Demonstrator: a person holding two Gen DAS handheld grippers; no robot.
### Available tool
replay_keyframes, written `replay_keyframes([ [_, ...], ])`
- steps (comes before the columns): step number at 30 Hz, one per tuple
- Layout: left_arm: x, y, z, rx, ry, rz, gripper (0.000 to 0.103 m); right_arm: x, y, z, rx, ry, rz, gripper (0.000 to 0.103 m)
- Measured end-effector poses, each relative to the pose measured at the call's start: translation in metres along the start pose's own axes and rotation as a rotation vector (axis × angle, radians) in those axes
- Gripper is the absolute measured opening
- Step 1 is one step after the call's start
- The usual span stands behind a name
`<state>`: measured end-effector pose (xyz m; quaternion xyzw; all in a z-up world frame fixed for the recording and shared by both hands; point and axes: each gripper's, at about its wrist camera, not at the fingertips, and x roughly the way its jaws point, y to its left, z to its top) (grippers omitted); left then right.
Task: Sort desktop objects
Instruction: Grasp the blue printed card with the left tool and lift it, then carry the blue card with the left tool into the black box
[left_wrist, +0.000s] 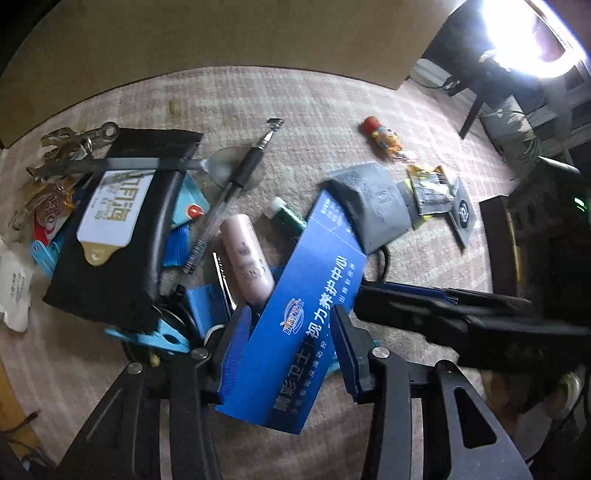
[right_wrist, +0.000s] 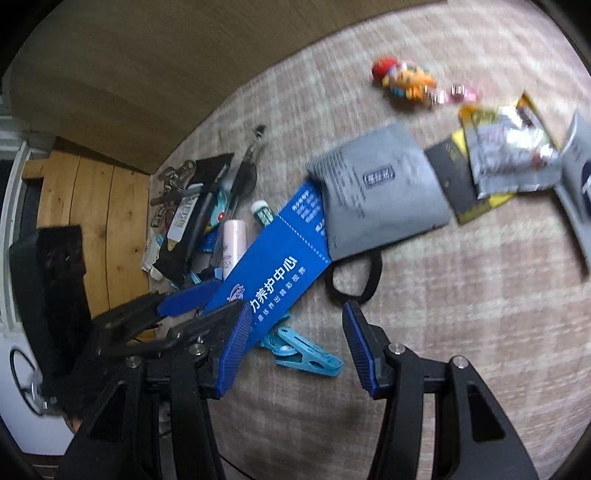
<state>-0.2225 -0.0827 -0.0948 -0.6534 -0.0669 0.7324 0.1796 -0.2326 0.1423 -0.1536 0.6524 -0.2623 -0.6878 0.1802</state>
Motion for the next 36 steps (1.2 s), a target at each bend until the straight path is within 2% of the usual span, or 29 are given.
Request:
replay_keyframes([
  [4, 0.015, -0.013, -0.012, -0.007, 0.011, -0.032, 0.040, 0.005, -0.010, 0.000, 0.055, -0.001, 0.029, 0.049],
  [8, 0.023, -0.020, -0.022, -0.001, 0.016, -0.013, 0.040, 0.007, -0.011, 0.000, 0.059, -0.004, 0.037, 0.042],
  [10, 0.023, -0.027, -0.029, 0.000, 0.004, -0.033, 0.038, 0.009, -0.008, -0.003, 0.031, 0.009, 0.037, 0.028],
  [12, 0.022, -0.037, -0.037, 0.015, -0.006, -0.028, 0.038, 0.010, -0.005, -0.008, 0.012, 0.015, 0.034, 0.022],
  [14, 0.021, -0.045, -0.046, 0.032, -0.022, -0.010, 0.038, 0.008, -0.004, -0.015, -0.003, 0.012, 0.031, 0.022],
  [18, 0.012, -0.052, -0.068, 0.017, -0.039, -0.058, 0.038, -0.008, -0.009, -0.032, -0.017, -0.016, 0.048, 0.021],
  [22, 0.002, -0.068, -0.084, 0.020, -0.060, -0.064, 0.038, -0.031, -0.022, -0.059, 0.004, -0.022, 0.108, 0.020],
  [25, -0.010, -0.085, -0.094, 0.038, -0.078, -0.069, 0.038, -0.051, -0.026, -0.075, -0.019, -0.055, 0.110, 0.020],
  [30, -0.021, -0.134, -0.100, 0.096, -0.110, -0.081, 0.038, -0.092, -0.040, -0.093, -0.025, -0.117, 0.124, 0.020],
  [36, -0.018, -0.206, -0.099, 0.185, -0.122, -0.137, 0.038, -0.156, -0.073, -0.109, -0.009, -0.215, 0.114, 0.020],
])
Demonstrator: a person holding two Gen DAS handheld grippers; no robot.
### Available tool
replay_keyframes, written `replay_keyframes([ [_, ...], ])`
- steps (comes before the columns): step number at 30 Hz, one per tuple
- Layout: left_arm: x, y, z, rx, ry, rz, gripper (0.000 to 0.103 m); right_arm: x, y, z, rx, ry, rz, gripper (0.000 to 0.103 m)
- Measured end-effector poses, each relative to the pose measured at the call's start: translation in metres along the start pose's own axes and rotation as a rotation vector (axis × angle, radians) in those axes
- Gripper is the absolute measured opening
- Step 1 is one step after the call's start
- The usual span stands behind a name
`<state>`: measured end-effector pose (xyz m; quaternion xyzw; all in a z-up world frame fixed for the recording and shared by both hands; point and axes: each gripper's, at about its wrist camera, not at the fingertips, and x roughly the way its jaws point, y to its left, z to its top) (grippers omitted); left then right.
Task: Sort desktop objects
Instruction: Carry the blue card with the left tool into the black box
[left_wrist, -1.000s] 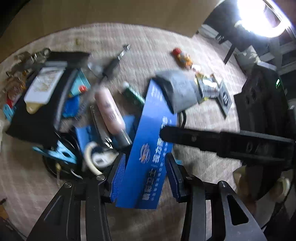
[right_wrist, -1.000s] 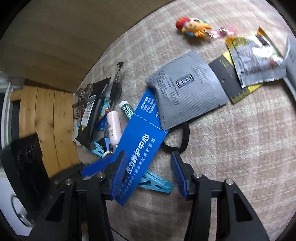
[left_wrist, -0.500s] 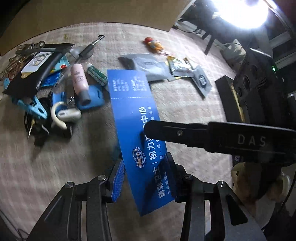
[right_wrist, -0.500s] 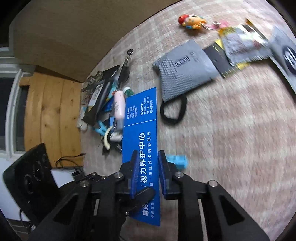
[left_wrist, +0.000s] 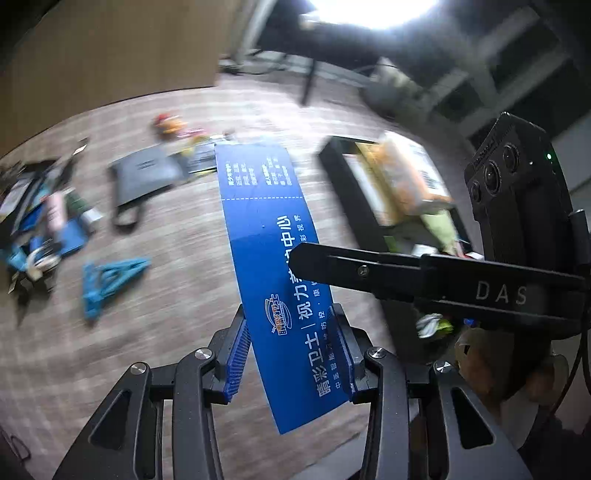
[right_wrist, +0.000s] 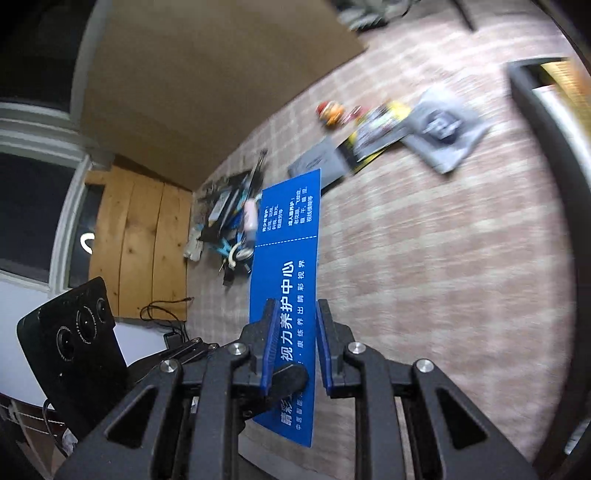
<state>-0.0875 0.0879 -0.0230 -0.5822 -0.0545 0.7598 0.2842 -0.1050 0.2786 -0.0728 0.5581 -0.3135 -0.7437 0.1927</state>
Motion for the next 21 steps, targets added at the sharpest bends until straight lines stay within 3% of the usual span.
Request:
replay_keyframes([
  [13, 0.060, -0.154, 0.042, 0.214, 0.036, -0.115, 0.038, -0.160, -0.106, 0.002, 0.133, -0.236, -0.078, 0.020],
  [21, 0.096, -0.219, 0.073, 0.281, 0.054, -0.124, 0.038, -0.215, -0.155, 0.015, 0.183, -0.309, -0.151, 0.020],
])
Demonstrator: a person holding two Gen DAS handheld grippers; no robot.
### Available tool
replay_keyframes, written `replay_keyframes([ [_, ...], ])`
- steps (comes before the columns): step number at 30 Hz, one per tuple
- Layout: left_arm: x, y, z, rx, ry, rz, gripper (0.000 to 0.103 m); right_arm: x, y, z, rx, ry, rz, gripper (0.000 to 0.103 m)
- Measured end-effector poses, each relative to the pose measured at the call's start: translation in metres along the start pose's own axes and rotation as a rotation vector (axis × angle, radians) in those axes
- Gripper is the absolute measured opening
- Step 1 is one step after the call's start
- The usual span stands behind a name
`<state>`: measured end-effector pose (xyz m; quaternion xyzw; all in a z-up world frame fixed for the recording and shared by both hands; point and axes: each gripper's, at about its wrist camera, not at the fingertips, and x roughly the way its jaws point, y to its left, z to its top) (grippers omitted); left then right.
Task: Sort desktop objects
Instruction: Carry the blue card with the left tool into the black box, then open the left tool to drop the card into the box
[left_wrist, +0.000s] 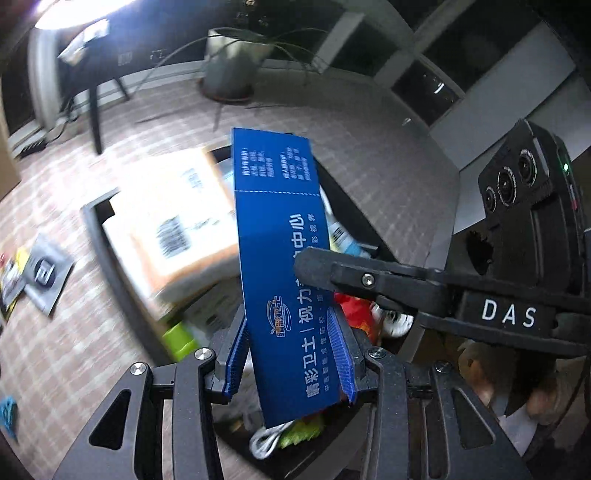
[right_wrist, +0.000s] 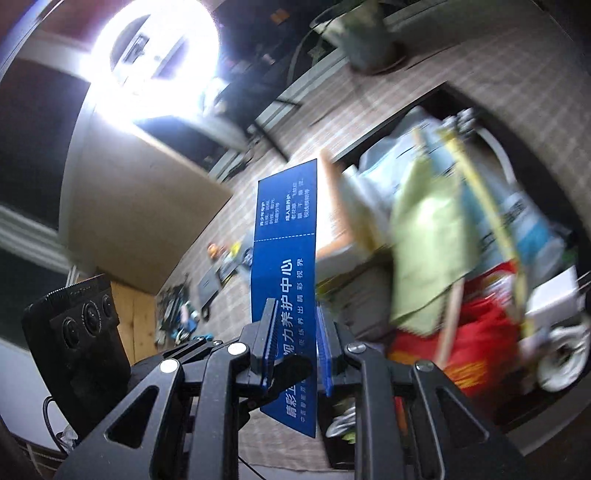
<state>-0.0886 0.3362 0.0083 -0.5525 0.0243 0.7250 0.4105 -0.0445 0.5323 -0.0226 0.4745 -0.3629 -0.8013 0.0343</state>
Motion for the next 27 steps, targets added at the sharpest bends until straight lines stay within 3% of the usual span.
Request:
replay_keyframes([
  [9, 0.018, -0.021, 0.024, 0.018, -0.001, 0.058, 0.040, -0.022, -0.022, 0.039, -0.019, -0.076, -0.121, 0.022],
  [11, 0.013, -0.017, 0.022, 0.014, -0.005, 0.063, 0.040, -0.024, -0.021, 0.042, -0.033, -0.103, -0.199, 0.043],
  [12, 0.011, -0.015, 0.020, 0.014, -0.009, 0.070, 0.040, -0.025, -0.020, 0.043, -0.033, -0.110, -0.202, 0.060],
  [13, 0.007, -0.012, 0.018, 0.013, -0.013, 0.077, 0.040, -0.026, -0.019, 0.043, -0.034, -0.122, -0.191, 0.063],
  [20, -0.019, 0.019, 0.005, -0.029, -0.031, 0.122, 0.042, -0.018, -0.002, 0.040, -0.076, -0.104, -0.180, 0.063],
  [27, -0.060, 0.083, -0.033, -0.104, -0.047, 0.239, 0.045, 0.006, 0.052, 0.023, -0.200, -0.057, -0.125, 0.063],
])
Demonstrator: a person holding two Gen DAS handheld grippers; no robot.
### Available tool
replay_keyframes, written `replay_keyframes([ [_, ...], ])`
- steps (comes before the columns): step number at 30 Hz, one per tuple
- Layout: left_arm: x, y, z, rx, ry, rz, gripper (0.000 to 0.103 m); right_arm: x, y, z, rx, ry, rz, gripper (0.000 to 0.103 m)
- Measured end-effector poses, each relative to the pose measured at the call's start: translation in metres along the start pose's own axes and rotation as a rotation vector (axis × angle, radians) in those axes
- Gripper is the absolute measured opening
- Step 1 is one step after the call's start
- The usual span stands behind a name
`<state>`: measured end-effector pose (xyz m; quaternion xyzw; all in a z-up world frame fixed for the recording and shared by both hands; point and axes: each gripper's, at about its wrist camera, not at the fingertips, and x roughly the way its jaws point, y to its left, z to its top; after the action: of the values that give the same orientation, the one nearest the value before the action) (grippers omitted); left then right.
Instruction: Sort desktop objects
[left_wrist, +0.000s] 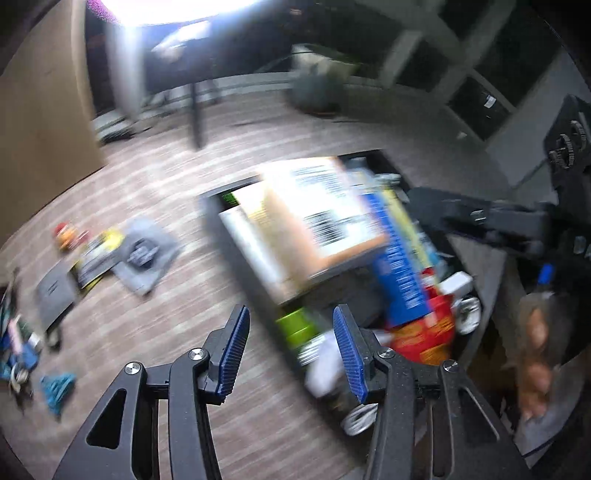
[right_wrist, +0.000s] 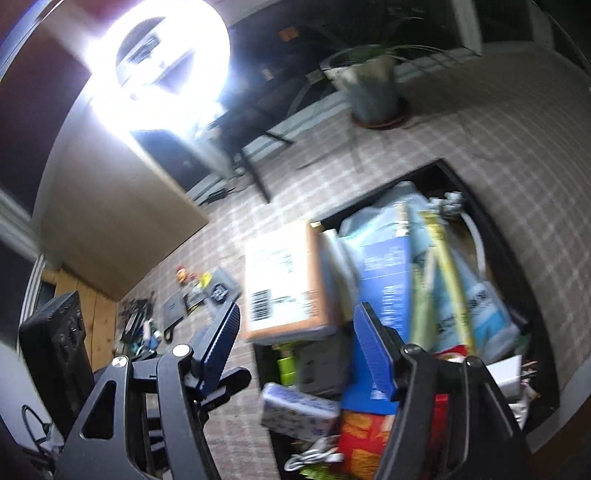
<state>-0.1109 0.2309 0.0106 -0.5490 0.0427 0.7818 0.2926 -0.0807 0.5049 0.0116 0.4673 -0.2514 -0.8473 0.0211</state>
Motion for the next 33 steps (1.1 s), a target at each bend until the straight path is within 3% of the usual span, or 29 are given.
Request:
replay_keyframes([
  [9, -0.038, 0.147, -0.066, -0.245, 0.004, 0.173, 0.045, 0.051, 0.091, -0.017, -0.223, 0.102, 0.096, 0.064],
  [16, -0.043, 0.234, -0.122, -0.415, 0.044, 0.239, 0.045, 0.114, 0.168, -0.047, -0.472, 0.199, 0.149, 0.064],
  [25, -0.020, 0.253, -0.148, -0.381, 0.097, 0.238, 0.043, 0.203, 0.236, -0.101, -0.770, 0.397, 0.155, 0.064],
  [33, -0.006, 0.262, -0.138, -0.373, 0.075, 0.245, 0.033, 0.247, 0.263, -0.130, -0.933, 0.466, 0.137, 0.064],
])
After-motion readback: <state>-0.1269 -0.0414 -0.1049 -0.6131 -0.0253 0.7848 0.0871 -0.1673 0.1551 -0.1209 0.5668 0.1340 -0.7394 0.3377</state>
